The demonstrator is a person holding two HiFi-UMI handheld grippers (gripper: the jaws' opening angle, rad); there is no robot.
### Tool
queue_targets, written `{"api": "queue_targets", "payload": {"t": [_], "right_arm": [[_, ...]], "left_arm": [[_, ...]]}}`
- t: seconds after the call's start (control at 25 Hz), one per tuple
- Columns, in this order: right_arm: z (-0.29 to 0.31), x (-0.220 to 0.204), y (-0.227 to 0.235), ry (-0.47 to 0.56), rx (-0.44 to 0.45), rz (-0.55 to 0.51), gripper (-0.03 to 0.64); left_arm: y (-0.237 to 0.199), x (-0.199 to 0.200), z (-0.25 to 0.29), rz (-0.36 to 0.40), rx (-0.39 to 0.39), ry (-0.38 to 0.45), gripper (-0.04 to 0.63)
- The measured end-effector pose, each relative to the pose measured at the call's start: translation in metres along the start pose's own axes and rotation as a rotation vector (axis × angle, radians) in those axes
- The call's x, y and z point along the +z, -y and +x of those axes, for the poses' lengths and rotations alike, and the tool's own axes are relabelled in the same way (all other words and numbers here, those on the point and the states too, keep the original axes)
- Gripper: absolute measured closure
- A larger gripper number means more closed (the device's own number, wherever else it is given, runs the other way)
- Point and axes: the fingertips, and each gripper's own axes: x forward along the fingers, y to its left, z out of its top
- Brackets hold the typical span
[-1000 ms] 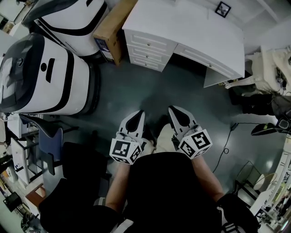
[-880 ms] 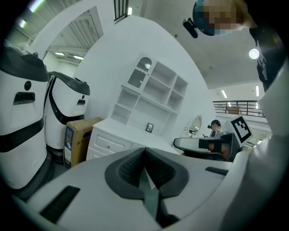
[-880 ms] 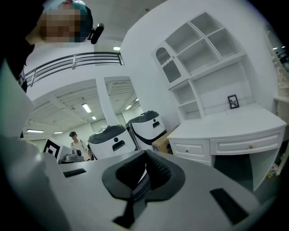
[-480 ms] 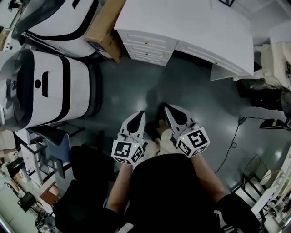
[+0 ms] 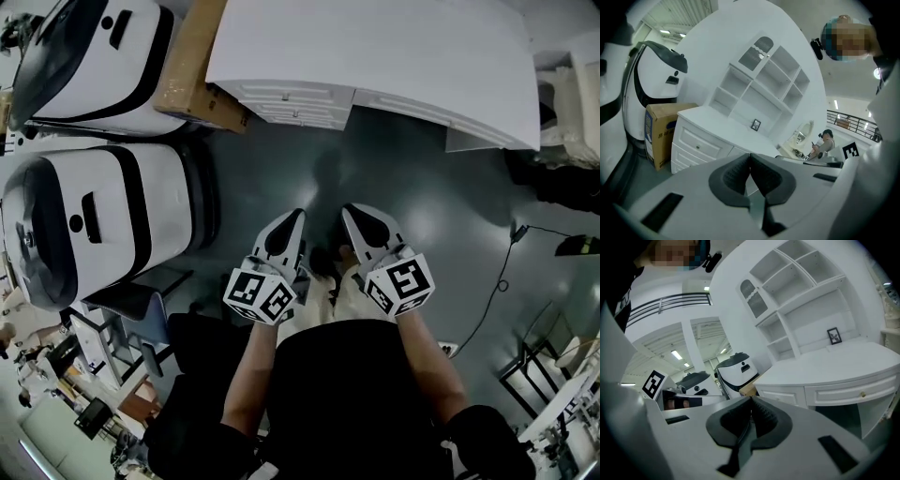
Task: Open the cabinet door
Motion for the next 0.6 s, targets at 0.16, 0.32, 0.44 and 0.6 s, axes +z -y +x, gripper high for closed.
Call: {"api": "queue_targets", "payload": {"t": [0.16,0.32,0.44,0.6], "right_arm": [[0.014,-0.005,0.03,0.01,-0.056,0.028,0.6],[0.034,-0.019,0.056,0.017,-0.11,0.072,0.6],[0.055,-0.027,0.067,0.022,-0.149,0.06,0.6],[0.076,-0.038,0.074,0.042,-0.24,0.082,0.6]], "left_arm": [[-0.014,-0.001,0.032,0.058,0.011,-0.054,0.574],[-0.032,-0.011,0.062,0.092,-0.037,-0.098,0.574],[-0.051,-0.018,0.082,0.113,-0.076,-0.149,0.574],[-0.08,-0.024,0.104,0.176,-0.148,-0.206,0.574]]}}
